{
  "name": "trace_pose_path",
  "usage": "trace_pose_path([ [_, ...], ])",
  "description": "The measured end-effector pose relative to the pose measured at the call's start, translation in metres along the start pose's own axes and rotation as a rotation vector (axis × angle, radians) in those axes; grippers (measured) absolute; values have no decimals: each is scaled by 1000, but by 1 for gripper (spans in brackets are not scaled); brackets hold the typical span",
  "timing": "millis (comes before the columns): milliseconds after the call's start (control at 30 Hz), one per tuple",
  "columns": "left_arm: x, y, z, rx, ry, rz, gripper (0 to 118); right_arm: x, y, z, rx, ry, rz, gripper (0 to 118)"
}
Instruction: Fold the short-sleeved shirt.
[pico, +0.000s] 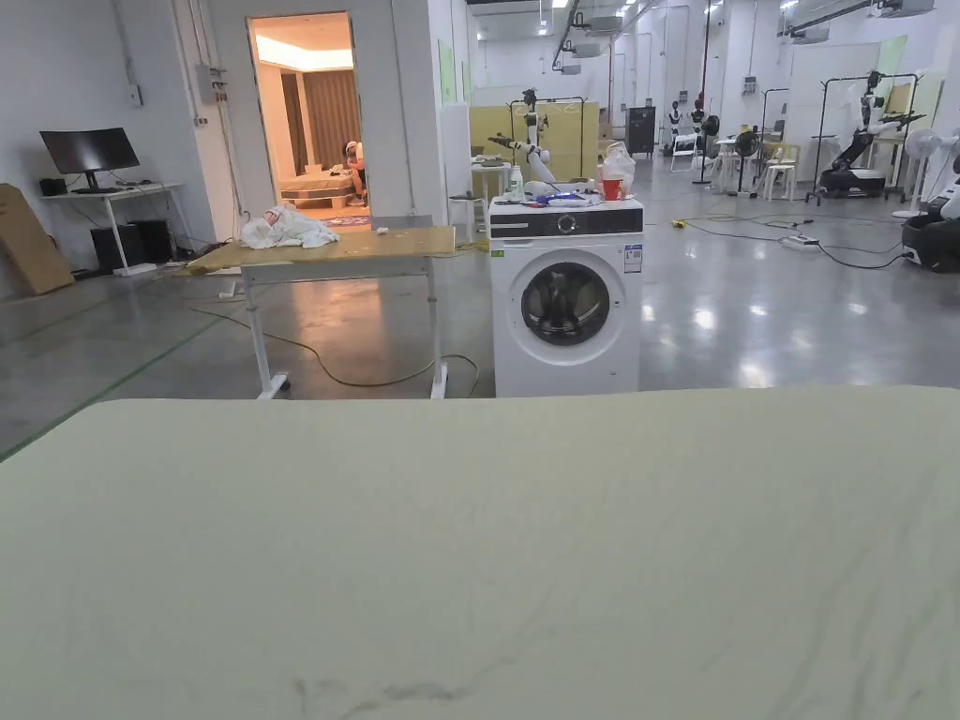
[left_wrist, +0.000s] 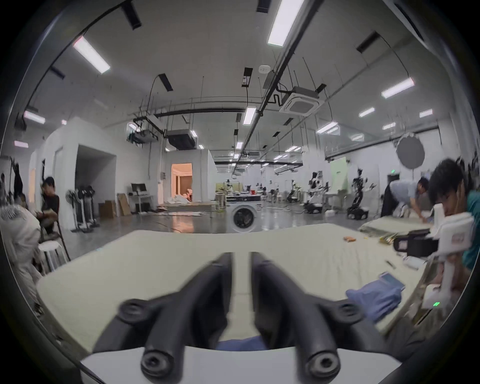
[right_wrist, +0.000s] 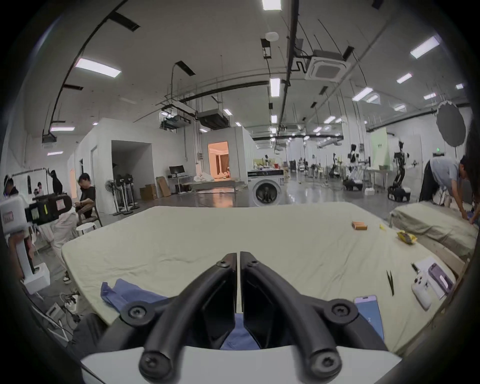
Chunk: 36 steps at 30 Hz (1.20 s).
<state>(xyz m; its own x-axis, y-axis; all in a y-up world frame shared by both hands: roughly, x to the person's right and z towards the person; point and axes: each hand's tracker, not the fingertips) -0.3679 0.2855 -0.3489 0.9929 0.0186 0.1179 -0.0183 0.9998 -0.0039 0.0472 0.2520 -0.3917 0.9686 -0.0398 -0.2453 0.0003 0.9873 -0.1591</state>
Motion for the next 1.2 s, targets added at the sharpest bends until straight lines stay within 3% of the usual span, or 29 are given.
trace_pose_path([
  [300,-9,-3,0,-32,-3,31,0,-3,0,-2,12,26,3,0],
  [333,-14,-5,-3,-43,19,70,7,-2,0,-2,13,21,0,0],
  [367,-25,-11,-7,-65,45,117,23,0,-1,-1,3,27,-5,0],
  [400,-35,-18,-12,-104,55,158,51,1,-2,-1,0,32,-7,0],
  [433,-54,-29,-20,-159,49,221,90,1,-5,0,0,30,-10,0],
  [467,-69,-40,-31,-238,33,301,108,2,-7,1,-9,33,-17,0],
  [500,-83,-53,-38,-308,25,366,112,3,-9,2,-20,36,-22,0],
  [667,-147,-139,-61,-522,-44,632,111,8,-22,6,-68,33,-64,0],
  [867,-166,-213,-90,-631,-54,886,110,13,-30,6,-108,23,-88,0],
  [967,-165,-212,-100,-521,-95,957,106,8,-26,7,-116,15,-88,0],
  [1000,-164,-213,-103,-509,-111,1024,96,8,-26,7,-119,14,-91,0],
  [1067,-161,-224,-115,-558,-106,1113,58,4,-23,6,-127,9,-103,0],
  [1133,-153,-233,-123,-637,-97,1063,24,4,-24,5,-136,2,-104,0],
  [1200,-153,-231,-122,-623,-72,1039,8,5,-24,7,-144,-5,-97,0],
])
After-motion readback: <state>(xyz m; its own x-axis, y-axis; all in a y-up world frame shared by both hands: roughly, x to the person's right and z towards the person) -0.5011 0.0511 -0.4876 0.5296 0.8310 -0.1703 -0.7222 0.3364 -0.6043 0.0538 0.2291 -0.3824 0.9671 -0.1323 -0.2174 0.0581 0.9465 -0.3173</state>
